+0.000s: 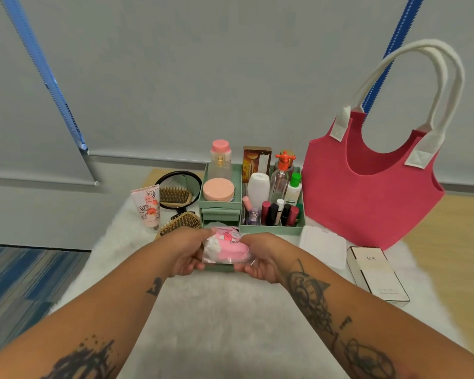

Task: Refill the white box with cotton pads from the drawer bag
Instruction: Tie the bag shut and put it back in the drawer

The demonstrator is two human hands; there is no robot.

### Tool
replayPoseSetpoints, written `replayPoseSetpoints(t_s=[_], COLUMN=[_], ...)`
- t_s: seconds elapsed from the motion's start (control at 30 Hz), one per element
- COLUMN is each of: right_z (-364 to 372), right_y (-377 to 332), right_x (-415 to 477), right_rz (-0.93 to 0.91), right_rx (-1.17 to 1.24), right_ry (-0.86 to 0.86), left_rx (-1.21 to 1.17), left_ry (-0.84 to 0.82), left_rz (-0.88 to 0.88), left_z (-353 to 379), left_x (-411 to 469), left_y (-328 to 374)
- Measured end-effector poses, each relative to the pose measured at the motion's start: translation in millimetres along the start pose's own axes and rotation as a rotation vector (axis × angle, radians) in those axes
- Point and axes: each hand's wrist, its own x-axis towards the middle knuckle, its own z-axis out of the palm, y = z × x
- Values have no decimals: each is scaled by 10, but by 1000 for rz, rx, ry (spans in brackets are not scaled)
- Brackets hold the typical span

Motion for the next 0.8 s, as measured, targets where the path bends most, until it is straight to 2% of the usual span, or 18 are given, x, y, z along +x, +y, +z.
replayPoseSetpoints(t_s=[0.2, 0.37, 0.43, 0.6, 0.8], right_z=[44, 111, 121, 98, 72], right_y=[-148, -124, -98, 2, 182], right_x=[127, 136, 148, 192, 330], right_rz=[53, -39, -103, -259, -579], right_rx=[-54, 118, 119, -284, -702], right_ry=[42, -15, -43, 60, 281], left_rx=[194, 540, 633, 722, 824], left_ry=[183, 257, 298, 378, 484], left_rz=[210, 416, 457, 554, 749], left_z=[-15, 28, 46, 101, 178], left_x=[-32, -42, -13, 83, 232], left_y=[94, 11, -60, -225, -422])
